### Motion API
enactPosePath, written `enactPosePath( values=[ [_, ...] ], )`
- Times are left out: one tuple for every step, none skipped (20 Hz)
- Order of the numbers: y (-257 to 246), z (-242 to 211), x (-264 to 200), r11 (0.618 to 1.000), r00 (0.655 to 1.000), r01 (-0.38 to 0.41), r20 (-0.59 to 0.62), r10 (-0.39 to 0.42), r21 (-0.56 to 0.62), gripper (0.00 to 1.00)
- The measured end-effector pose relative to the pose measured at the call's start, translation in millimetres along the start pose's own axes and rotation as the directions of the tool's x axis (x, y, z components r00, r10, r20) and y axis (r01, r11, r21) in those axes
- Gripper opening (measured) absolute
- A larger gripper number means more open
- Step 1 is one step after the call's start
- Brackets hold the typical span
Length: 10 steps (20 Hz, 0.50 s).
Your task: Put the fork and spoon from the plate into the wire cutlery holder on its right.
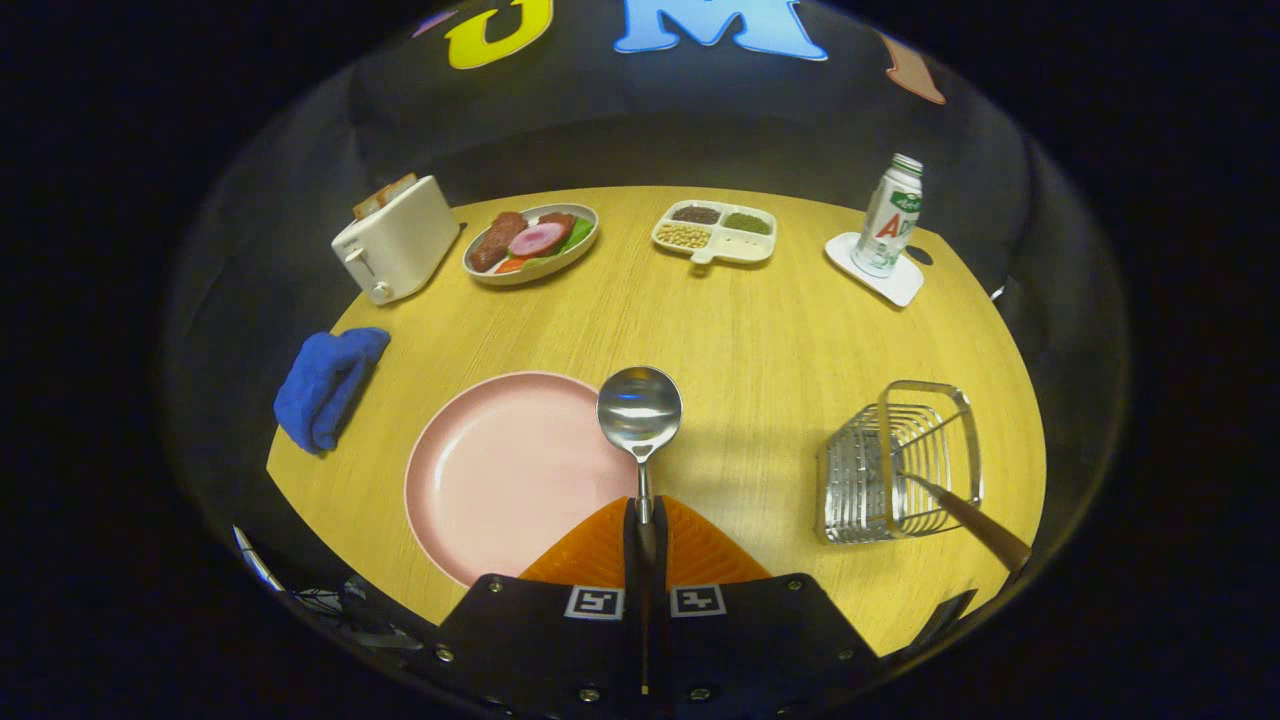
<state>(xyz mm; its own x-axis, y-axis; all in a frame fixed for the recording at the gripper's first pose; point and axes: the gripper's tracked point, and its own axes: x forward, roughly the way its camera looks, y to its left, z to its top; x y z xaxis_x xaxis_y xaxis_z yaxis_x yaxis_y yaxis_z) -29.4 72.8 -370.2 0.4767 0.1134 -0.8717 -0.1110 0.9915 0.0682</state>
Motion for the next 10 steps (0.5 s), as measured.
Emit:
enactPosePath(
  values=[
    [-14,2,-6,1.000,1.000,0.019,0.006,-0.019,0.014,0.03],
    [-27,4,-11,0.999,0.999,0.036,0.013,-0.037,0.027,0.03],
    [-41,6,-17,0.998,0.998,0.054,0.015,-0.055,0.039,0.03],
    [-53,6,-21,0.996,0.997,0.072,0.017,-0.073,0.049,0.03],
    [-65,6,-26,0.994,0.996,0.089,0.017,-0.090,0.060,0.03],
    [-76,5,-30,0.992,0.994,0.105,0.013,-0.107,0.072,0.03],
    [-85,3,-33,0.989,0.993,0.118,0.007,-0.119,0.084,0.03],
    [-85,2,-36,0.989,0.995,0.102,0.005,-0.103,0.107,0.03],
    [-85,0,-38,0.987,0.995,0.097,-0.005,-0.098,0.126,0.03],
    [-89,-2,-38,0.986,0.995,0.103,-0.005,-0.104,0.133,0.03]
  ],
)
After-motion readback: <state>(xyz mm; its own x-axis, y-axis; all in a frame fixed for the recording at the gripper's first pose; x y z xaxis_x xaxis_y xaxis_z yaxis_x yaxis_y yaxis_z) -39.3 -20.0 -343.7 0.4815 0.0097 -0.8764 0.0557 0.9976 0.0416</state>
